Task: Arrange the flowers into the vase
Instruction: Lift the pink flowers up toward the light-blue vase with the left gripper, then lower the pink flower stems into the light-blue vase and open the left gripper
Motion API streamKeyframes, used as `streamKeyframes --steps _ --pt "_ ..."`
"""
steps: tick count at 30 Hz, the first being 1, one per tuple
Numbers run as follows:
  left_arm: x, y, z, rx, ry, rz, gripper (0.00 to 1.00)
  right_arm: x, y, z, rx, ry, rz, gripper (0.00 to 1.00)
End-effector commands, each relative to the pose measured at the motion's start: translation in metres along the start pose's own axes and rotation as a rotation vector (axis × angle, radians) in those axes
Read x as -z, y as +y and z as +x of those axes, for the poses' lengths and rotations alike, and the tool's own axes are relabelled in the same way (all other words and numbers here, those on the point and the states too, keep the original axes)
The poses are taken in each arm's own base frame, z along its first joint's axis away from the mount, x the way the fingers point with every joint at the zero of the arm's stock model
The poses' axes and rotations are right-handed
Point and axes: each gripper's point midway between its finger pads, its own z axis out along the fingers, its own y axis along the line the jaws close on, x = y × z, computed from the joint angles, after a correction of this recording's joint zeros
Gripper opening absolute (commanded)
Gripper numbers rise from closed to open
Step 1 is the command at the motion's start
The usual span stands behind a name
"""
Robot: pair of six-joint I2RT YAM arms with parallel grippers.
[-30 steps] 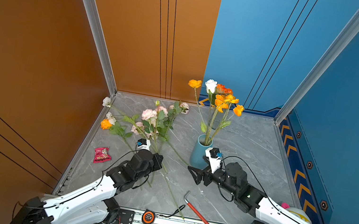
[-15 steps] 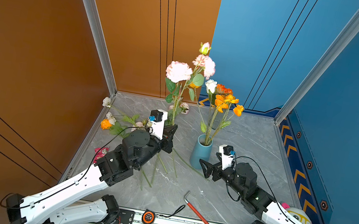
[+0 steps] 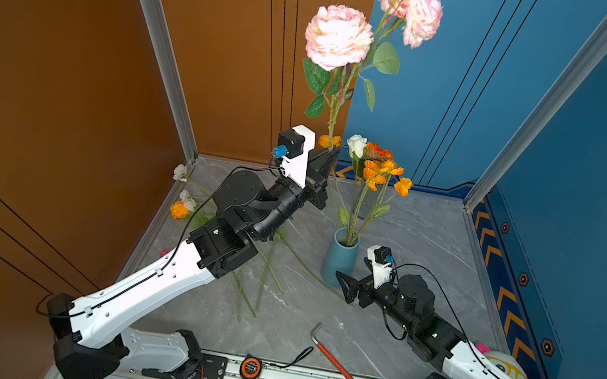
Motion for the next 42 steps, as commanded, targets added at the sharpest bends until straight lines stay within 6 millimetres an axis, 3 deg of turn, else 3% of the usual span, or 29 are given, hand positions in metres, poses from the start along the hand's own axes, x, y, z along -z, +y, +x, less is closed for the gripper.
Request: streamKeyframes --steps 1,8,14,18,21,22,29,34,42 --pt "-0.007 -0.005 0.000 0.012 -0.022 0.037 0.00 0.001 0.001 -0.021 0.037 -0.048 -0.005 1.00" --pt "-0.021 -0.002 0.065 0.082 0.051 0.042 0.00 -0.010 -0.015 -0.033 0.030 -0.084 0.008 1.00" --pt "-0.030 -0.003 0.137 0.145 0.159 0.060 0.00 -0.018 -0.015 -0.046 0.066 -0.114 -0.001 1.00" --pt "-0.022 -0.015 0.185 0.164 0.218 0.135 0.18 -0.028 -0.018 -0.048 0.095 -0.127 -0.005 1.00" --pt "-0.014 -0.017 0.195 0.187 0.216 0.155 0.25 -0.032 -0.019 -0.049 0.099 -0.146 -0.005 1.00" --pt "-0.008 -0.016 0.207 0.186 0.244 0.154 0.28 -0.034 -0.019 -0.050 0.100 -0.150 -0.005 1.00" --pt "0.023 -0.007 0.196 0.177 0.248 0.137 0.55 -0.044 -0.022 -0.045 0.114 -0.146 0.003 1.00" --pt "0.064 0.001 0.192 0.134 0.352 0.134 0.95 -0.057 -0.026 -0.042 0.123 -0.137 0.011 1.00" --pt "0.123 0.013 0.198 0.075 0.513 0.119 0.98 -0.082 -0.023 -0.041 0.119 -0.130 -0.016 1.00"
